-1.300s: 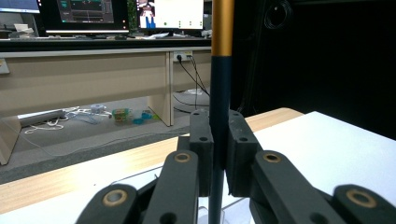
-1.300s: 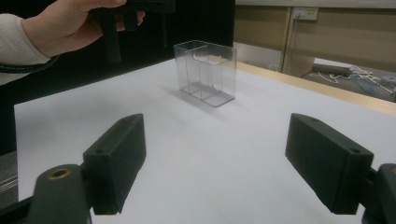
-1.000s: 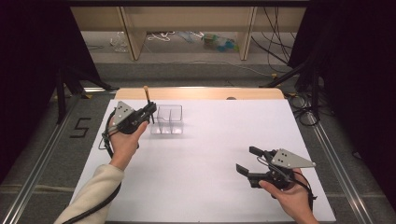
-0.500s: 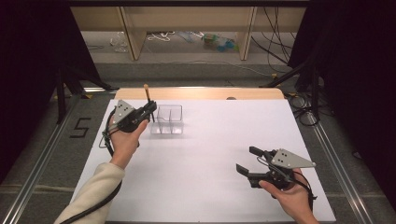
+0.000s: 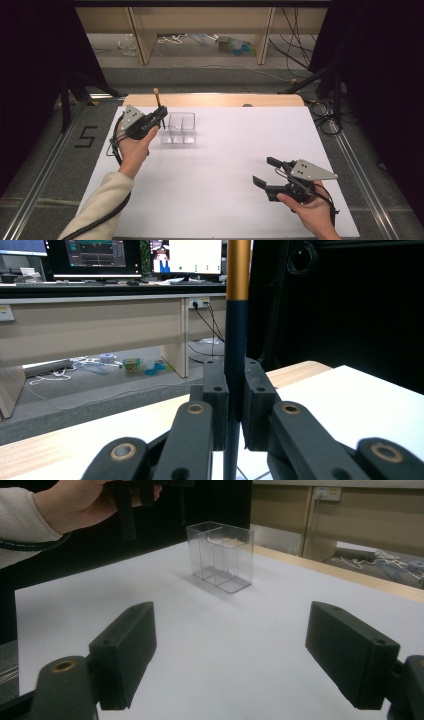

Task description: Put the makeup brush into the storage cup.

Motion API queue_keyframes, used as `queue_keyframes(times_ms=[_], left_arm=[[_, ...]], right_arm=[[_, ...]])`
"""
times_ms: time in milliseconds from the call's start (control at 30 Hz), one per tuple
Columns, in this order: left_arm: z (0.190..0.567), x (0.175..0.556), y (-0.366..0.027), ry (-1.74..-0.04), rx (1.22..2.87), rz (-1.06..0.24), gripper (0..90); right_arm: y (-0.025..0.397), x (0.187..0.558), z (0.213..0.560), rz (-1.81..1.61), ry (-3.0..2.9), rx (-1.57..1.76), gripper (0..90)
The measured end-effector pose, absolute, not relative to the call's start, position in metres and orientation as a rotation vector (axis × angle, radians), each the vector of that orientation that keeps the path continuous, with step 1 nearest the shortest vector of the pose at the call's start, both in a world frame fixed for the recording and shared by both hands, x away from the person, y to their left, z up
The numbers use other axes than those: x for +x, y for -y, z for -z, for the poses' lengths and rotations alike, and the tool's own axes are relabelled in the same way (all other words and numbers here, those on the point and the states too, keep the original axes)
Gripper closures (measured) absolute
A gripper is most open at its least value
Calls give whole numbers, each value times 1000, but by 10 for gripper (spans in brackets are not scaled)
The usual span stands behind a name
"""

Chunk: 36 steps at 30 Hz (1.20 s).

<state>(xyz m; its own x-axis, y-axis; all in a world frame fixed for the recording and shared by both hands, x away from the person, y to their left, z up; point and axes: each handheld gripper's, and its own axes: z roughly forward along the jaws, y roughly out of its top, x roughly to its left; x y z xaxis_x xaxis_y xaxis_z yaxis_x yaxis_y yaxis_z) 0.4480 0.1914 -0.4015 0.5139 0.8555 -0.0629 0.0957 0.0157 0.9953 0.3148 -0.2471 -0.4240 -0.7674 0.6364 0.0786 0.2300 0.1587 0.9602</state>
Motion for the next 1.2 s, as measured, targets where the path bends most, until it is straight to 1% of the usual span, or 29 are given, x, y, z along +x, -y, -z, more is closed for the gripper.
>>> queue_keyframes(times_ms=[100, 133, 200, 1200], left_arm=[[401, 449, -191, -883, 1445, -726, 832], [400, 451, -193, -862, 1453, -755, 832], [400, 452, -193, -863, 1452, -757, 832], [399, 462, -190, -854, 1455, -766, 832]], right_arm=[[247, 315, 424, -1639, -2098, 828, 214], [247, 315, 424, -1636, -2095, 828, 214], [247, 315, 424, -1634, -2096, 829, 213], [247, 316, 426, -1653, -2101, 824, 214]])
